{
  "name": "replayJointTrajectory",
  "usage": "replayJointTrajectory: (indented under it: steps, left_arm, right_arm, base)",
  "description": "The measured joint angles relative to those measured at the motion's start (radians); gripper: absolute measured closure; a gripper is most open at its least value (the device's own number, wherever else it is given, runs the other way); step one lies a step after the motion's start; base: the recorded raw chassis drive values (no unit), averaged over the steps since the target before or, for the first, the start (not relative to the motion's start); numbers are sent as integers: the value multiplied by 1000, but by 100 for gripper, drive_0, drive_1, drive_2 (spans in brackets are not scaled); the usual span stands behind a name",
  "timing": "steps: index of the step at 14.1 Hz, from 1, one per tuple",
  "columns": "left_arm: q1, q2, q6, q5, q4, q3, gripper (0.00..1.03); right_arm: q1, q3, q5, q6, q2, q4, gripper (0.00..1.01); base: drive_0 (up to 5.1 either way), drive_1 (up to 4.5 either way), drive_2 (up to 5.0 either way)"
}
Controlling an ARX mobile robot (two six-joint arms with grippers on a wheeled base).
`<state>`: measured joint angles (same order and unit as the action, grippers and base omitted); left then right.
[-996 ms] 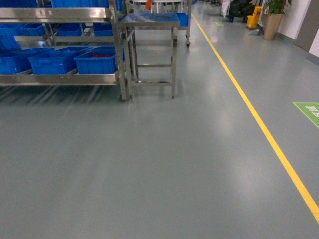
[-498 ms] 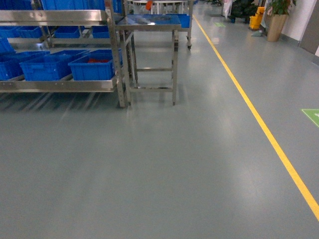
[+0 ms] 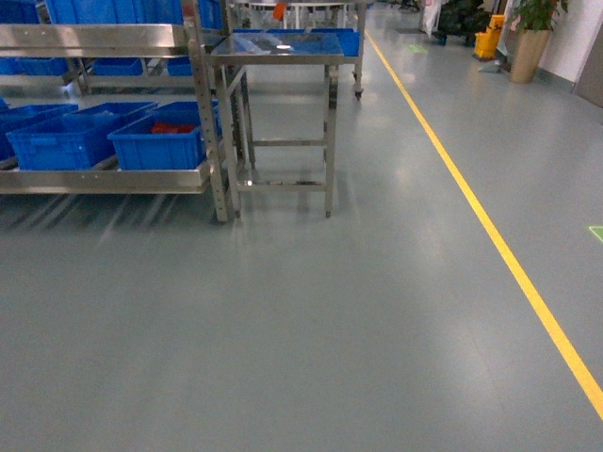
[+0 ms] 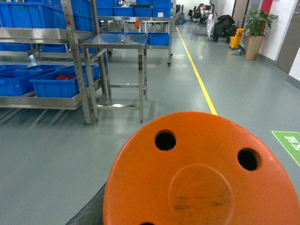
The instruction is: Sort blue parts and orange caps into right shelf containers
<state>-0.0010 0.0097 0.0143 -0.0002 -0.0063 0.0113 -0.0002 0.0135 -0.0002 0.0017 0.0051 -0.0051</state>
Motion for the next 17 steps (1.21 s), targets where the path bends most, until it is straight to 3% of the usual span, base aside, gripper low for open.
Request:
replayJointTrajectory:
  steps: [17]
  left_arm:
    - [0,0,0,0,-2,0,61]
  right_arm:
    - [0,0,0,0,0,1,57]
  base:
    - [8,425,-409]
